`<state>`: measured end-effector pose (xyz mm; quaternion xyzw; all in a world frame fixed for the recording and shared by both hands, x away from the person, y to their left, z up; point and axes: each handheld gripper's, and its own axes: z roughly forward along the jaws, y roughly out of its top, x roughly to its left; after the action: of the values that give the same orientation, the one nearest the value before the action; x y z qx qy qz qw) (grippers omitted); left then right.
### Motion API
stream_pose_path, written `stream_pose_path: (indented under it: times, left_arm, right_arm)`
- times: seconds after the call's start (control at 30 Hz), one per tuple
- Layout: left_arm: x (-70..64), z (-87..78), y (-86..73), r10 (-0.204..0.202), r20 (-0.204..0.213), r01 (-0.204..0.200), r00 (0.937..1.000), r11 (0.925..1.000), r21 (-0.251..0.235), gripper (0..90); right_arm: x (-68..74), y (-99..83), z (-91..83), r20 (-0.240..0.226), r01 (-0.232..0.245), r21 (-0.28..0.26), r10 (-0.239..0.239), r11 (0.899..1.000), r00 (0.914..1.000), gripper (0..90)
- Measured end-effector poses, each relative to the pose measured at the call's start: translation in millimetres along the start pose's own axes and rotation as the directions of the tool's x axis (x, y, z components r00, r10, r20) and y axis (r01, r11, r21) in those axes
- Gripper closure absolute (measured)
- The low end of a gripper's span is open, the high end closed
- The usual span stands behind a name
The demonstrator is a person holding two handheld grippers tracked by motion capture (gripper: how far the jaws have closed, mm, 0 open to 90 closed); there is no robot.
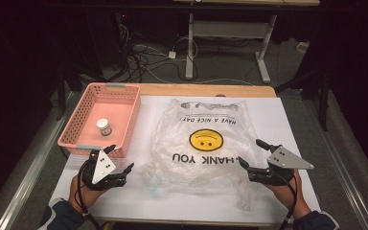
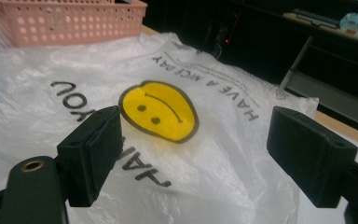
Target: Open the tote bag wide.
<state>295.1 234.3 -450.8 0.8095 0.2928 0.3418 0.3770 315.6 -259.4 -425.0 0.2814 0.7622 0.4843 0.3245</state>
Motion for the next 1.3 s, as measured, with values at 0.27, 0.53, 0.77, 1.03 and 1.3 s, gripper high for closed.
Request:
stream_pose_path:
  times: [0.27, 0.53, 0.77, 1.03, 1.3]
  left_arm:
    - [-1.5, 3.1, 0.6, 0.008, 0.008, -0.008, 0.9999, 1.0, 0.004, 17.6]
    - [-0.5, 1.0, -2.1, 0.005, 0.007, -0.005, 1.0, 0.9999, 0.01, 17.8]
    - [0.8, 2.0, -3.3, -0.003, 0.012, 0.002, 0.9999, 0.9999, 0.015, 17.9]
    - [-3.4, 3.2, -5.7, 0.023, 0.034, -0.024, 0.9992, 0.9995, 0.021, 18.0]
    - [-7.5, 3.7, -6.5, 0.037, 0.057, -0.039, 0.9977, 0.999, 0.023, 18.0]
  right_arm:
    - [-9.8, -3.3, 2.1, 0.023, -0.031, 0.028, 0.031, 0.999, 0.9993, 21.6]
    - [-34.1, 7.3, 15.1, 0.055, -0.049, 0.051, 0.046, 0.997, 0.9974, 26.0]
    - [-84.9, 23.3, 60.2, 0.104, -0.08, 0.157, 0.064, 0.984, 0.9926, 41.6]
    - [-129.7, 14.2, 131.5, 0.148, -0.204, 0.352, 0.16, 0.914, 0.9759, 51.3]
    - [-142.5, -13.0, 175.6, 0.209, -0.29, 0.494, 0.211, 0.82, 0.9548, 70.7]
